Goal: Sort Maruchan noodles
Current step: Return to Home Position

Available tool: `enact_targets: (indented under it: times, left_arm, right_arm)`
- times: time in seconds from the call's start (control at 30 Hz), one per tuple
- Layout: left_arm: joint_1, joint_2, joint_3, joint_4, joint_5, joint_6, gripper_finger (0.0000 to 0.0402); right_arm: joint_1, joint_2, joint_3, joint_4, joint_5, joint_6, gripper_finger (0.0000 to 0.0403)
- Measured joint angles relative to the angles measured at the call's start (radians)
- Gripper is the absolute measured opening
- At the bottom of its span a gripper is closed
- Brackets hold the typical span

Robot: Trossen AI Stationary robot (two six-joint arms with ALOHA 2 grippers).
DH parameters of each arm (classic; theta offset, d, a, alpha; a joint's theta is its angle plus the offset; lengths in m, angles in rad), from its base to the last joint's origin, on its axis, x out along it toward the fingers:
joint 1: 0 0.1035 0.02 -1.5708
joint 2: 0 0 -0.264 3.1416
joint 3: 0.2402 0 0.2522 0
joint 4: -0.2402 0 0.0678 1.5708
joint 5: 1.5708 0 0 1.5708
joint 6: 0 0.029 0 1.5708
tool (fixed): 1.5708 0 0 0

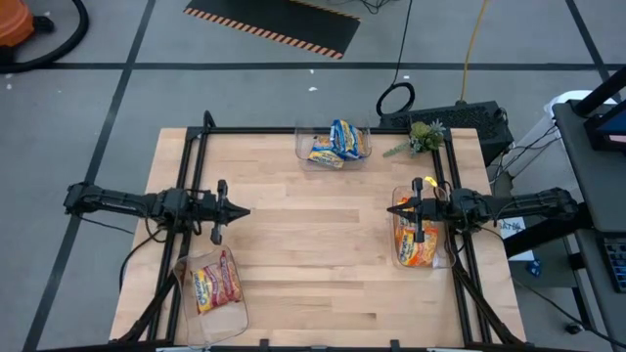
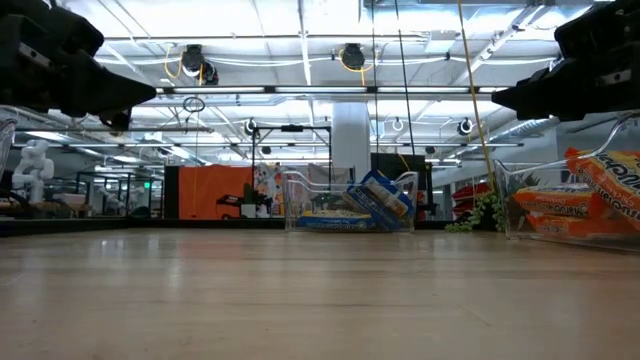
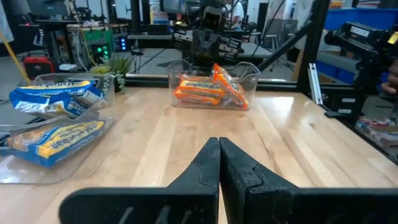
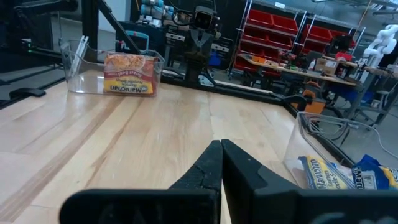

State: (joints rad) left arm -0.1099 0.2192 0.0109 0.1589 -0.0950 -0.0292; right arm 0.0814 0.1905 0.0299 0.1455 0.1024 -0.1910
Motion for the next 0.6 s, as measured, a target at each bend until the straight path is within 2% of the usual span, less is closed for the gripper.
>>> enact_targets:
  times: [0.3, 0.43, 0.6]
  left_arm:
    - [-0.004, -0.024, 0.0, 0.0, 0.006, 0.018, 0.0]
    - [-0.003, -0.09, 0.0, -0.011, 0.007, 0.046, 0.0]
    - [0.004, -0.215, 0.0, -0.11, -0.004, 0.073, 0.0]
  right_arm:
    - [0.0, 0.0, 0.0, 0.0, -0.003, -0.002, 0.0]
    - [0.0, 0.0, 0.0, -0.003, -0.003, 0.011, 0.0]
    - [0.0, 0.0, 0.0, -0.034, -0.003, 0.047, 0.0]
